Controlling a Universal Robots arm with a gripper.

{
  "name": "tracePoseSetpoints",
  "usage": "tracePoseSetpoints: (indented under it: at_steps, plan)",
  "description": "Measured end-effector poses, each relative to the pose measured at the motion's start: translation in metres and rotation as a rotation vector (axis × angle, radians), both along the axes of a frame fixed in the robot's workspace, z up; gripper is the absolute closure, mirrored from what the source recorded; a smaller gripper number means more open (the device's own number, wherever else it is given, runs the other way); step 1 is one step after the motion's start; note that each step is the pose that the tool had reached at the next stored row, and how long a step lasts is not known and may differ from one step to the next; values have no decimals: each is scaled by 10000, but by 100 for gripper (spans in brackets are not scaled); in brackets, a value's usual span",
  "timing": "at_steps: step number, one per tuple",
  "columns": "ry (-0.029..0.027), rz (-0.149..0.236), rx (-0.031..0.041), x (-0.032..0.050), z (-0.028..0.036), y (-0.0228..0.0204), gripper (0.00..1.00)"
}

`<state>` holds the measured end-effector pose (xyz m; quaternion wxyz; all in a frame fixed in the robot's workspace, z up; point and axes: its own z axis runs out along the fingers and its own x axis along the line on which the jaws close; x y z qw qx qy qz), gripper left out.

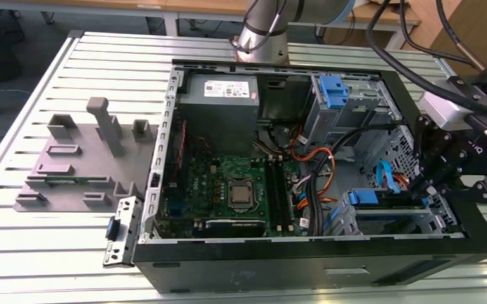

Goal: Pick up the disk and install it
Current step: 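Insert the second disk wire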

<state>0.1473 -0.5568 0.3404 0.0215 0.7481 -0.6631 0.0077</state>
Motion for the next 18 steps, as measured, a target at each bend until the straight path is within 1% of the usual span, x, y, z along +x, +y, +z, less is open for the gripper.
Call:
tracePoseSetpoints:
  at_steps: [2,3,8,11,18]
  plan:
    - [0,-1,1,0,55,0,83]
    - [0,0,0,0,70,0,83]
    - [0,0,4,0,71,0,83]
    - [1,-17,8,-6,70,14,83]
    - [0,-24,8,-6,69,15,83]
